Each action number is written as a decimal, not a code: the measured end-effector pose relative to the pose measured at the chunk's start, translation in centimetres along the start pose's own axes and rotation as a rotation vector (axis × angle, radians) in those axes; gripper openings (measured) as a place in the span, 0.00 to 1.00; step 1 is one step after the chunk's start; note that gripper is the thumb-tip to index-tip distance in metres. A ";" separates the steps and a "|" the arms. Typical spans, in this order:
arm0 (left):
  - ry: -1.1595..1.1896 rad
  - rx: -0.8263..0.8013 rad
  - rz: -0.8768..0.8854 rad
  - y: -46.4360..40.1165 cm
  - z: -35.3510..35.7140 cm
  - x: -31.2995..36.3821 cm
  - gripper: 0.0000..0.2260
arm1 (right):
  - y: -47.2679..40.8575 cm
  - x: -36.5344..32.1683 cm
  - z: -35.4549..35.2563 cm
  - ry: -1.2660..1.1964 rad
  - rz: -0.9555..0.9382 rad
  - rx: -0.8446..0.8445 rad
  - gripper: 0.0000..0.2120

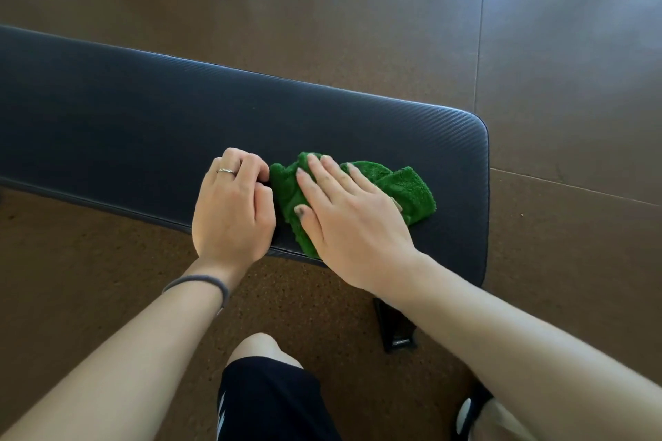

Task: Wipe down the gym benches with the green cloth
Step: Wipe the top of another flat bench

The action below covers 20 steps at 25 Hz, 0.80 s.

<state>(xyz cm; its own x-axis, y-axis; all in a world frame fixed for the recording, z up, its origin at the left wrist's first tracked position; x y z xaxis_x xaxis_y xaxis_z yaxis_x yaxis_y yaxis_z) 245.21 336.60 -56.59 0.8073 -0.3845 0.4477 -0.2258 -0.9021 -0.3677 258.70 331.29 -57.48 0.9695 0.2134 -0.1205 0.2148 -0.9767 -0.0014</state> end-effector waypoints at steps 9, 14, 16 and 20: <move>-0.045 0.006 -0.003 -0.1 0.1 -0.2 0.08 | -13.0 5.2 -0.4 0.028 0.203 -0.003 0.27; -0.059 -0.008 0.005 -0.1 0.1 -0.1 0.08 | -12.7 3.4 -1.0 -0.029 -0.029 -0.032 0.25; -0.051 -0.006 -0.015 0.0 0.2 -0.2 0.08 | -11.5 8.1 -1.5 0.027 0.079 0.007 0.24; -0.051 -0.001 -0.010 0.1 0.3 -0.1 0.08 | -3.0 17.8 -2.5 0.015 0.430 0.101 0.22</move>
<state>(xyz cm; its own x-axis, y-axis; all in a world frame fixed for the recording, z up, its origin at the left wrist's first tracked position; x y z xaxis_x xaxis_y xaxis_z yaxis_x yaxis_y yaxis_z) 245.29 336.60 -56.85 0.8362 -0.3653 0.4090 -0.2184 -0.9060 -0.3625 275.57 338.10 -57.16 0.9700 -0.2132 -0.1164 -0.2203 -0.9741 -0.0512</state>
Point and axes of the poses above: each hand's wrist, its own y-axis away from the middle knuckle, its own z-axis out of the palm, x = y × z, the point moved 8 cm from there along -y, towards the middle knuckle, and after that the axes turned 1 degree about y, right-handed, at the moved point
